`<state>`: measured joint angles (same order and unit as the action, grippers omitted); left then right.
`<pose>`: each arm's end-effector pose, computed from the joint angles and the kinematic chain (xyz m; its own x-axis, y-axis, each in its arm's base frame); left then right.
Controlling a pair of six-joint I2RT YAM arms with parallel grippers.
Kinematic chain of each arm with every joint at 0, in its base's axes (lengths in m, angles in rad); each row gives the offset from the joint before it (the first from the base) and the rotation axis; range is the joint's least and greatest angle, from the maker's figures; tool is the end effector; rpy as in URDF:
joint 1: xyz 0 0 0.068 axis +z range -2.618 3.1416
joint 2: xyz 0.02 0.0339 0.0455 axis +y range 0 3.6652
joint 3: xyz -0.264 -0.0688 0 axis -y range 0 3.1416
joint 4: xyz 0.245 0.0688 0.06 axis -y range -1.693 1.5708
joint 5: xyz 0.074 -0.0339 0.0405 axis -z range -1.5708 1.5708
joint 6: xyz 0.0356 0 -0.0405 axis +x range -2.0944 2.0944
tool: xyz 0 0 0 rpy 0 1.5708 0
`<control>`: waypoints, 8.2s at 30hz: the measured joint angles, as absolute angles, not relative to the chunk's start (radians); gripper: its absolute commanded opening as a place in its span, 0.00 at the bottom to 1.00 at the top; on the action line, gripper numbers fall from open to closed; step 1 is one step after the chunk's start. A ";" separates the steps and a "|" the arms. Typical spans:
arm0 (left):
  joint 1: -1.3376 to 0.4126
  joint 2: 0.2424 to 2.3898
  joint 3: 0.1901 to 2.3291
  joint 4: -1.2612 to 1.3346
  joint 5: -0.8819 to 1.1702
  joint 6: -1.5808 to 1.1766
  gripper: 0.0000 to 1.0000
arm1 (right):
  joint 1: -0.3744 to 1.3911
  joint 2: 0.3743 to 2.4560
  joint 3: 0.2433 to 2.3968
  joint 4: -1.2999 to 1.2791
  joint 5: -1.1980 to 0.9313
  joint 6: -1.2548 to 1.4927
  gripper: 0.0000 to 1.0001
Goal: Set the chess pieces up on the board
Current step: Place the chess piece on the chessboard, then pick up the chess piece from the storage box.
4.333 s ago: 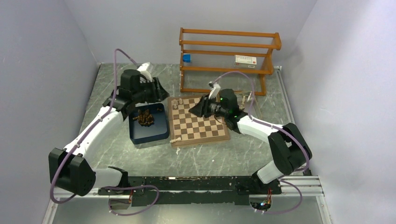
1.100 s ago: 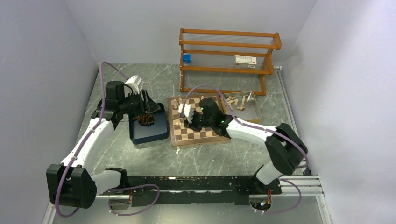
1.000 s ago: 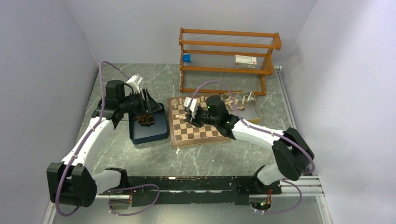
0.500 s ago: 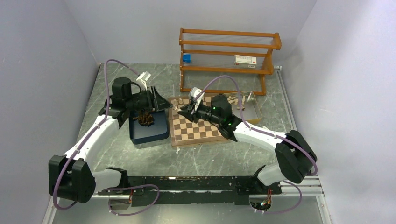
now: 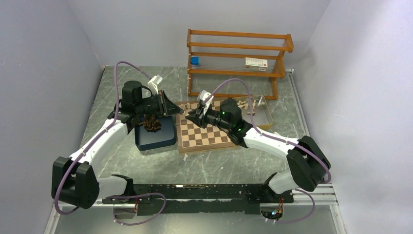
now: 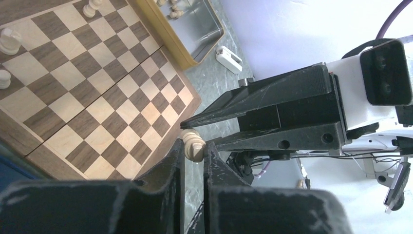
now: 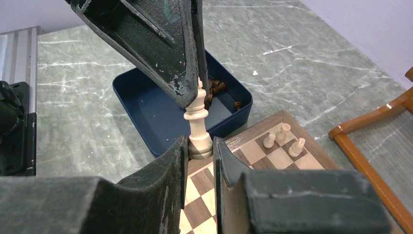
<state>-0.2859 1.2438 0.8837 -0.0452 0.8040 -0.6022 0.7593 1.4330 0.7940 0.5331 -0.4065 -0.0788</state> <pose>0.2579 -0.1025 0.2944 -0.7822 -0.1797 -0.5965 0.4702 0.4578 -0.7546 0.2241 0.2321 0.2658 -0.0042 -0.1037 -0.9946 -0.9207 0.3886 -0.0366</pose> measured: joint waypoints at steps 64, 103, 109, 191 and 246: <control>-0.655 2.078 1.618 -0.355 -0.160 -0.252 0.05 | 0.759 0.828 0.680 0.009 0.128 0.329 1.00; -0.634 2.076 1.596 -0.305 -0.086 -0.300 0.22 | 0.759 0.849 0.678 0.007 0.147 0.329 1.00; -0.634 2.080 1.609 -0.313 -0.088 -0.290 0.22 | 0.759 0.859 0.678 0.006 0.147 0.329 1.00; -0.504 1.126 0.969 -0.474 -0.023 -0.122 0.96 | 0.185 1.641 1.006 -0.106 0.236 0.180 0.23; -0.506 1.107 0.968 -0.474 -0.060 -0.115 0.95 | 0.152 1.838 1.085 -0.028 0.107 0.152 0.25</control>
